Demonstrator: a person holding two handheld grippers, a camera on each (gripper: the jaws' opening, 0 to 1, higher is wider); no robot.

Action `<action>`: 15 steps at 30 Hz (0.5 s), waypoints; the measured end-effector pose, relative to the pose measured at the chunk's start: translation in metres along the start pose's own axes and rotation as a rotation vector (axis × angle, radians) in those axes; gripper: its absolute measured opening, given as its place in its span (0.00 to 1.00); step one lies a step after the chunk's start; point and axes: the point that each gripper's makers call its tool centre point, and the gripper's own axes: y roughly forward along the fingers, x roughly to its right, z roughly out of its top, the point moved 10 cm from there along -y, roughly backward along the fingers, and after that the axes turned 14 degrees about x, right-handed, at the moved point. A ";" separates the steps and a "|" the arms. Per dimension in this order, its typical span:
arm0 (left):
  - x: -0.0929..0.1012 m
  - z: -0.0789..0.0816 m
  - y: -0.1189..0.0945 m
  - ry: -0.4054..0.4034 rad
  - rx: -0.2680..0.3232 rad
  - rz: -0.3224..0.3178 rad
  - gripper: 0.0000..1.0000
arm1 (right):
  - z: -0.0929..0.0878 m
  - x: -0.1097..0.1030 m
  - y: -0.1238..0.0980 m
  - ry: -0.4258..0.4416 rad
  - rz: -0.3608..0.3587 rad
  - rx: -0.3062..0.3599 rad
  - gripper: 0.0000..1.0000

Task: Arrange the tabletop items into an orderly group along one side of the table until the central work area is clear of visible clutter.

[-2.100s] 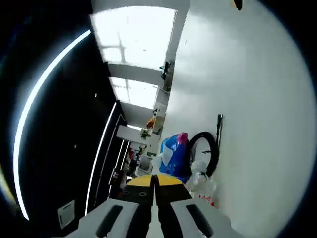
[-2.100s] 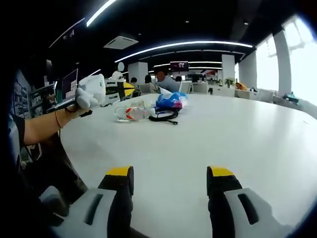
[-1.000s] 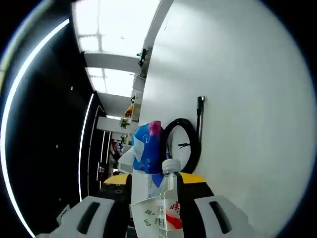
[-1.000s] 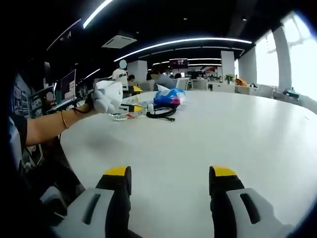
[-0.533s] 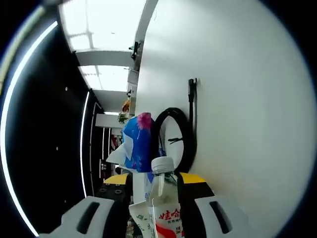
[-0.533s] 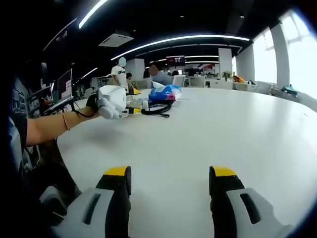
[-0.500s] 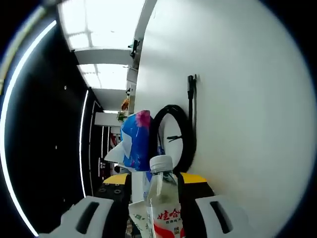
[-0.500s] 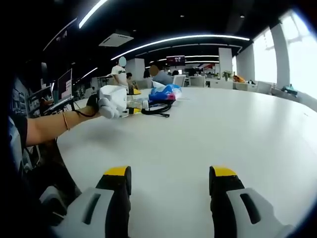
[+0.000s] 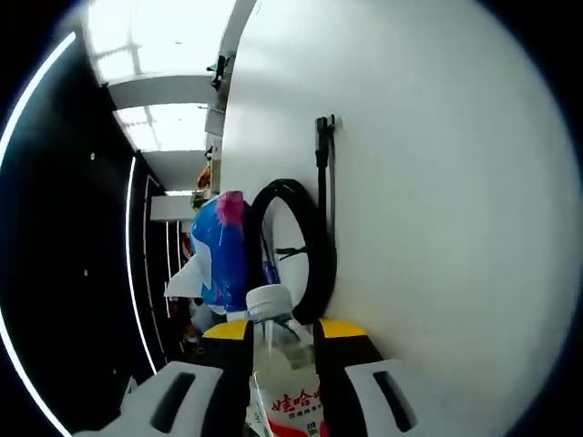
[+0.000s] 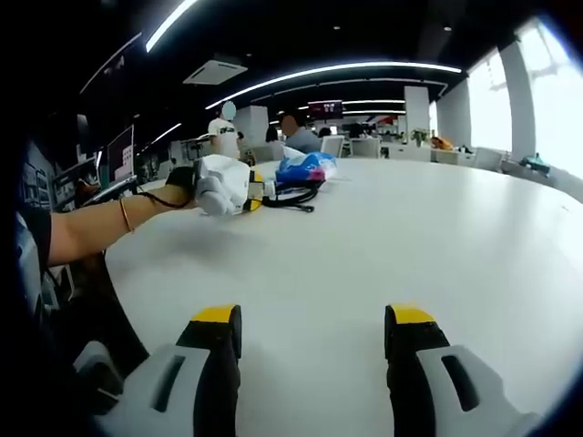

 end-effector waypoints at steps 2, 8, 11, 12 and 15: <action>0.003 0.000 -0.002 0.018 0.008 0.018 0.24 | -0.001 0.000 0.000 0.004 0.000 -0.001 0.61; 0.005 -0.005 -0.011 0.040 0.035 0.033 0.22 | 0.001 -0.002 0.001 -0.003 0.001 -0.005 0.61; 0.001 -0.006 -0.014 -0.016 0.087 0.050 0.17 | 0.003 -0.005 0.003 -0.005 0.008 0.004 0.61; 0.000 -0.006 -0.016 -0.020 0.098 0.056 0.10 | 0.004 -0.006 0.003 -0.006 0.009 0.004 0.61; -0.002 -0.004 -0.020 0.058 0.092 0.073 0.00 | 0.004 -0.008 0.004 -0.011 0.014 0.000 0.61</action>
